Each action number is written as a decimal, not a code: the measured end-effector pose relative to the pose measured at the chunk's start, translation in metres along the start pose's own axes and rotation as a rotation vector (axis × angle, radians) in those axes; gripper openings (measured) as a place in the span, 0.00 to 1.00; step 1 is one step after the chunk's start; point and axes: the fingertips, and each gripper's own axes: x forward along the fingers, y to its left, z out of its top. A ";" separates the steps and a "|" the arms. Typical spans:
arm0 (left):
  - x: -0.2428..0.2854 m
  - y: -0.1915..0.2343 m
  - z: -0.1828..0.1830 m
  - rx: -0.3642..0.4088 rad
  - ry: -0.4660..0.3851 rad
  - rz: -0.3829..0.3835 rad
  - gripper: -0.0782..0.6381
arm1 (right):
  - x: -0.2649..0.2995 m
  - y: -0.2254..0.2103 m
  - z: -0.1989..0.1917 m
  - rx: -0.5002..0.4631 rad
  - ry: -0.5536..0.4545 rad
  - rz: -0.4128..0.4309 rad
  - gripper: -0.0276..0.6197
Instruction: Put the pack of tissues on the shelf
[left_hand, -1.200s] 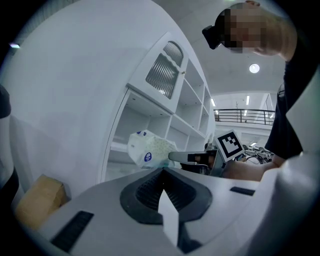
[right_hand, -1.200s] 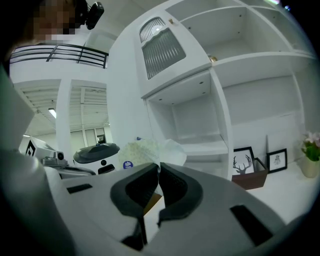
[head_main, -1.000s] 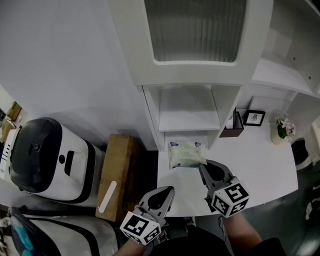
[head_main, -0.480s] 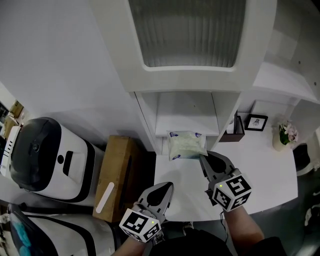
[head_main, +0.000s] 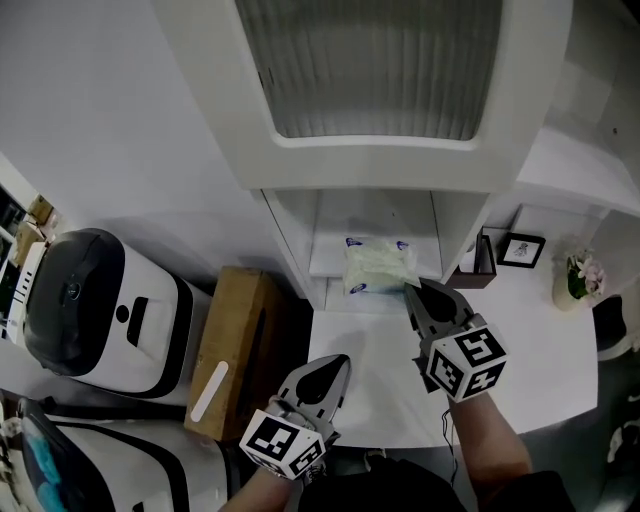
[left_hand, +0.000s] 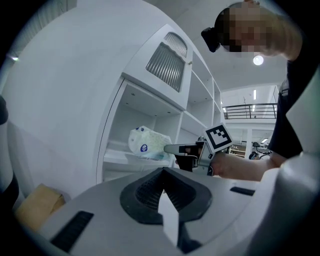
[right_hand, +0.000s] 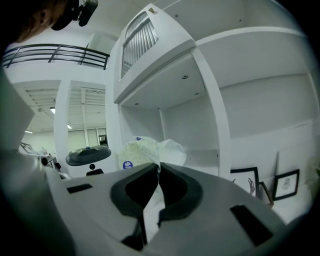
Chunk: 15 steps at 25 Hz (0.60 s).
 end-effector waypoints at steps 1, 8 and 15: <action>0.002 0.000 0.001 0.000 -0.001 0.002 0.11 | 0.004 -0.003 0.001 -0.003 0.004 -0.005 0.05; 0.014 0.003 0.007 -0.003 -0.003 0.023 0.11 | 0.029 -0.019 0.002 -0.001 0.027 -0.024 0.05; 0.017 0.009 0.008 -0.001 0.005 0.047 0.11 | 0.048 -0.031 -0.001 -0.007 0.047 -0.052 0.05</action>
